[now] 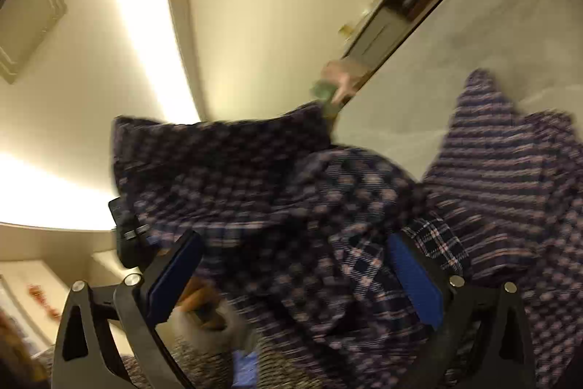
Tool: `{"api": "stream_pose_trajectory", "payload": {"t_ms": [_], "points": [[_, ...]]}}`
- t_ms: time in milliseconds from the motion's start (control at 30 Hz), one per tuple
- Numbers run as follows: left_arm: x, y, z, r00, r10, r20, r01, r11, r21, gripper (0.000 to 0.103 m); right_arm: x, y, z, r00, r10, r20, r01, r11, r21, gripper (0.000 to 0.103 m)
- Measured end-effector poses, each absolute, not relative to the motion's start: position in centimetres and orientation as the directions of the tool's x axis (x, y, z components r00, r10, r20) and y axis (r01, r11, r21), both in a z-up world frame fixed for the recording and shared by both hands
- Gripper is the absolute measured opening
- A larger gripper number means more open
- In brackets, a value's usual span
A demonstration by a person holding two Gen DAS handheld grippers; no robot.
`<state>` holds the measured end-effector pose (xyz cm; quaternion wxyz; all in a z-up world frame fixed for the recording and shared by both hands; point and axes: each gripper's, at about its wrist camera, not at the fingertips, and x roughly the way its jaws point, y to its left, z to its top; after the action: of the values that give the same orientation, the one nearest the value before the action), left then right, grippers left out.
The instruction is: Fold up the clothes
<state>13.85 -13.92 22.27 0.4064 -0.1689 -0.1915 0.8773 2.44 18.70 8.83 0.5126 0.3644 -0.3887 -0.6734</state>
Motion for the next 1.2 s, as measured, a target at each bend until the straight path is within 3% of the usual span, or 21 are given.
{"api": "stream_pose_trajectory", "payload": {"t_ms": [33, 67, 100, 233, 500, 733, 867, 1033, 1133, 1200], "points": [[13.8, -14.0, 22.4, -0.617, 0.774, -0.141, -0.646, -0.601, -0.470, 0.006, 2.4, 18.7, 9.7, -0.204, -0.976, -0.082, 0.435, -0.165, 0.885, 0.042], [13.8, -14.2, 22.7, -0.623, 0.769, -0.142, -0.644, -0.608, -0.465, 0.006, 2.5, 19.0, 11.1, -0.221, -0.971, -0.088, 0.472, -0.186, 0.862, 0.008], [13.8, -14.5, 23.1, -0.629, 0.764, -0.141, -0.642, -0.613, -0.459, 0.006, 2.7, 19.5, 12.7, -0.250, -0.963, -0.097, 0.509, -0.216, 0.833, 0.006], [14.8, -15.7, 26.0, -0.640, 0.761, -0.110, -0.670, -0.622, -0.406, 0.006, 5.2, 21.4, 19.9, -0.350, -0.933, -0.085, 0.657, -0.309, 0.687, 0.004], [17.5, -17.1, 37.2, -0.724, 0.689, -0.035, -0.670, -0.715, -0.200, 0.007, 13.4, 23.8, 38.3, -0.550, -0.834, 0.052, 0.807, -0.514, 0.291, 0.003], [24.2, -17.5, 49.7, -0.750, 0.643, 0.154, -0.643, -0.764, 0.056, 0.007, 24.6, 23.8, 53.4, -0.654, -0.705, 0.276, 0.696, -0.703, -0.145, 0.003], [24.1, -18.7, 54.2, -0.760, 0.616, 0.207, -0.613, -0.785, 0.085, 0.007, 25.7, 23.7, 58.7, -0.683, -0.647, 0.339, 0.618, -0.759, -0.204, 0.003], [17.0, -20.6, 54.4, -0.817, 0.563, 0.121, -0.566, -0.824, 0.016, 0.007, 18.0, 22.3, 58.8, -0.761, -0.591, 0.267, 0.575, -0.805, -0.146, 0.003], [10.0, -22.3, 50.2, -0.846, 0.532, -0.002, -0.531, -0.845, -0.070, 0.008, 9.5, 20.4, 54.8, -0.814, -0.566, 0.131, 0.560, -0.824, -0.083, 0.003], [4.1, -23.5, 44.7, -0.853, 0.508, -0.124, -0.491, -0.859, -0.142, 0.008, 2.6, 18.8, 50.5, -0.841, -0.542, 0.006, 0.541, -0.840, -0.040, 0.003]]}}
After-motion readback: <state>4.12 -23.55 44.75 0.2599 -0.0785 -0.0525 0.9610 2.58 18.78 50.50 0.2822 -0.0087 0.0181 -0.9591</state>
